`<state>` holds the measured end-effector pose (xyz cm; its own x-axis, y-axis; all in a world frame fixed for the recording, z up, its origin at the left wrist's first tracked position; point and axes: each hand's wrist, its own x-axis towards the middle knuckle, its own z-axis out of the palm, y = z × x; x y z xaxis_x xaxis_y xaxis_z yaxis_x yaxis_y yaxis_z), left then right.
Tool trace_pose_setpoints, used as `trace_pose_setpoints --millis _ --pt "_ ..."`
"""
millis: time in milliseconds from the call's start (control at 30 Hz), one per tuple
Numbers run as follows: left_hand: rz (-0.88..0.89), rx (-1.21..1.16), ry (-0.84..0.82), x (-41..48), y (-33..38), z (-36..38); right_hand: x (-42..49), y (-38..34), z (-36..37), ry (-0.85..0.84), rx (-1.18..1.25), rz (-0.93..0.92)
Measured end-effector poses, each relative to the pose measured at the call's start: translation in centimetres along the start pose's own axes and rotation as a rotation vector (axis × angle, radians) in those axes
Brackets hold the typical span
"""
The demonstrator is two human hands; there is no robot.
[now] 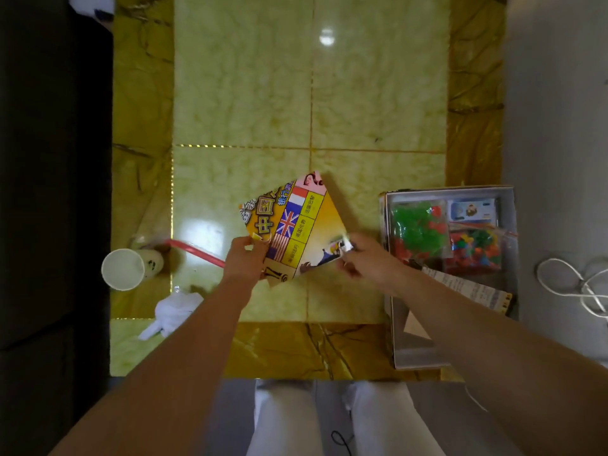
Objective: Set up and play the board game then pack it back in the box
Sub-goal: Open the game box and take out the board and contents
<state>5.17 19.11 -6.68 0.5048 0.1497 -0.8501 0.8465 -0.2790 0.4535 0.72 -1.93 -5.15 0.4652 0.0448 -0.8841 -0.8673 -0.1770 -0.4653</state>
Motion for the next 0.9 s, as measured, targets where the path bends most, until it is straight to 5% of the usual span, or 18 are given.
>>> trace_pose_setpoints --millis 233,333,467,567,733,900 --pt "-0.064 -0.007 -0.117 4.7 6.0 -6.8 5.0 -9.2 3.2 0.150 0.071 -0.100" --pt "0.009 -0.001 0.022 7.5 8.6 -9.9 7.5 -13.2 6.3 0.157 0.114 -0.102" --pt "0.166 0.380 0.342 9.7 11.1 -13.7 10.8 -17.6 11.8 0.091 0.185 -0.052" --pt "0.352 0.529 0.411 10.7 11.0 -16.2 13.3 -18.7 16.1 0.051 0.120 -0.013" --pt "0.574 0.654 0.162 12.9 9.1 -16.9 15.0 -19.1 20.2 -0.009 0.063 0.013" --pt "0.429 0.845 -0.099 15.2 7.0 -15.8 15.1 -17.3 18.9 0.042 -0.147 -0.009"
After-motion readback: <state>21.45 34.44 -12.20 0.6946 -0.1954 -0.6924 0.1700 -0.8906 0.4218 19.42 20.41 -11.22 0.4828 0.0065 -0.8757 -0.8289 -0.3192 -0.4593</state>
